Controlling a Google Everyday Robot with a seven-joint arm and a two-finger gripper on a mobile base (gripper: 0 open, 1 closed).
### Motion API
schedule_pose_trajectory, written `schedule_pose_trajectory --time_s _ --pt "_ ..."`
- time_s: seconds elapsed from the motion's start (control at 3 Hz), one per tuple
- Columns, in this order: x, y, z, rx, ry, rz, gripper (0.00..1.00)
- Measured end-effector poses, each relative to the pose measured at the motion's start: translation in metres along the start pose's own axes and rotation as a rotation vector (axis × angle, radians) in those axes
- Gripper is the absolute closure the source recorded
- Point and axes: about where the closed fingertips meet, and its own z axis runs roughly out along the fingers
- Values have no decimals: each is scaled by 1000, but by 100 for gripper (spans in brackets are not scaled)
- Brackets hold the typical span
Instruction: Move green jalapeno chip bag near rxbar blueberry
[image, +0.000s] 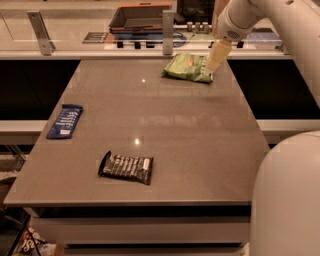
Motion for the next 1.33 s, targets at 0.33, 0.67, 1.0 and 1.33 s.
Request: schedule_pose_trajectory --time_s 0.33,0.67,1.0,1.33 --pt "1 -8 27 -10 -21 31 0" --pt "5 -7 55 -43 -29 62 0" --pt "11 -1 79 -83 -24 93 0" --pt "17 5 95 -114 -15 116 0"
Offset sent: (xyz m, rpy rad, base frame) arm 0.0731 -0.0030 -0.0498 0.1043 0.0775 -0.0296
